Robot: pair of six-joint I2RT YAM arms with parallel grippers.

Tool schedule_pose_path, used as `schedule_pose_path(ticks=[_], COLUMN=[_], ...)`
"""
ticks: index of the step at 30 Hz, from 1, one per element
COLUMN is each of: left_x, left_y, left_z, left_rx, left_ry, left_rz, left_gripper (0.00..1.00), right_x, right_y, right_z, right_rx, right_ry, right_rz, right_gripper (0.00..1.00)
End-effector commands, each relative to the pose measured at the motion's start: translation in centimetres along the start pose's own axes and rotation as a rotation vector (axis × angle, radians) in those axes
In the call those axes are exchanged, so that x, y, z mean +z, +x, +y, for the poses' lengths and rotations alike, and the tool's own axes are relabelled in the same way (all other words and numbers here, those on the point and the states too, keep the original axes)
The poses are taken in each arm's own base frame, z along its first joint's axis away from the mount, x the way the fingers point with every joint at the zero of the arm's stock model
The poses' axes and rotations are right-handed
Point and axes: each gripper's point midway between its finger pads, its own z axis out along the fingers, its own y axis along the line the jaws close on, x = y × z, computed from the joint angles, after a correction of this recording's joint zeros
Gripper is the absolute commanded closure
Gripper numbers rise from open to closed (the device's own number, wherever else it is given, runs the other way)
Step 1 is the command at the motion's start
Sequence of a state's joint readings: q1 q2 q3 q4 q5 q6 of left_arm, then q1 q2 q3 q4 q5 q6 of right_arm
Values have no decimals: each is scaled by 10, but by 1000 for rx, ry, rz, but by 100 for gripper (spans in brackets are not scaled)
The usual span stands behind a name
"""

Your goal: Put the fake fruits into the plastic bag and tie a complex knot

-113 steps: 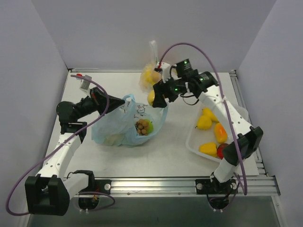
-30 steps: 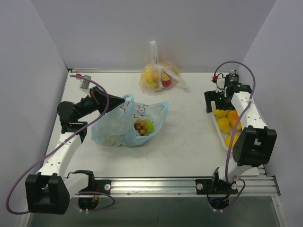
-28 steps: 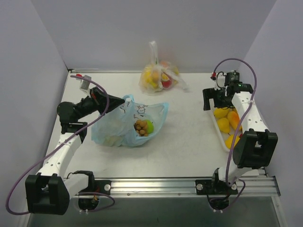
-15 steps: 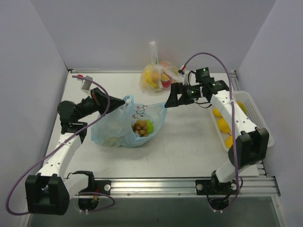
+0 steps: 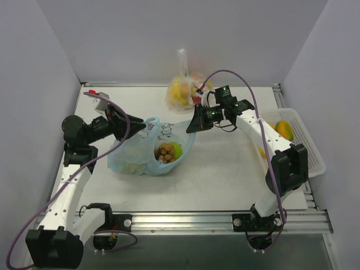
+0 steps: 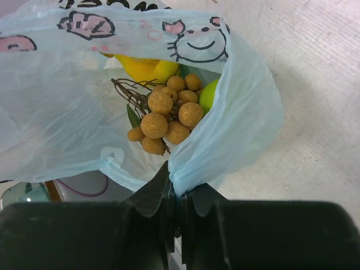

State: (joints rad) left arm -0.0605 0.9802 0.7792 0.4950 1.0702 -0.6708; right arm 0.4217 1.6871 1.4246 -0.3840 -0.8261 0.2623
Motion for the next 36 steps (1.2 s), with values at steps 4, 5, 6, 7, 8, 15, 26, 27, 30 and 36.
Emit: schedule_pose_path(ticks=[4, 5, 6, 7, 8, 15, 26, 27, 30, 36], left_x=[-23, -26, -28, -33, -36, -58, -57, -54, -46, -30], left_y=[-20, -37, -41, -33, -45, -43, -14, -15, -30, -41], left_z=[-4, -8, -11, -13, -20, -58, -75, -76, -73, -57], left_rx=[230, 309, 315, 278, 307, 208, -154, -164, -160, -175], left_ry=[-198, -230, -244, -267, -289, -363, -330, -313, -294, -270], left_rz=[112, 104, 114, 151, 139, 167, 175, 167, 98, 35], left_gripper=[47, 45, 43, 43, 42, 31, 33, 34, 35, 29], right_x=[-30, -31, -34, -36, -36, -42, -40, -41, -43, -44], right_y=[-15, -15, -15, -16, -15, -15, -14, -14, -13, -13], right_z=[31, 31, 34, 35, 37, 49, 60, 61, 65, 71], right_rx=[-59, -59, -64, -63, -63, -82, -105, -107, -121, -127], right_ry=[-34, -34, -36, -39, -41, -56, -64, -65, -68, -85], right_rz=[-104, -108, -115, -117, -117, -132, -131, -131, -138, -136], right_gripper=[100, 100, 100, 100, 100, 100, 100, 100, 100, 100])
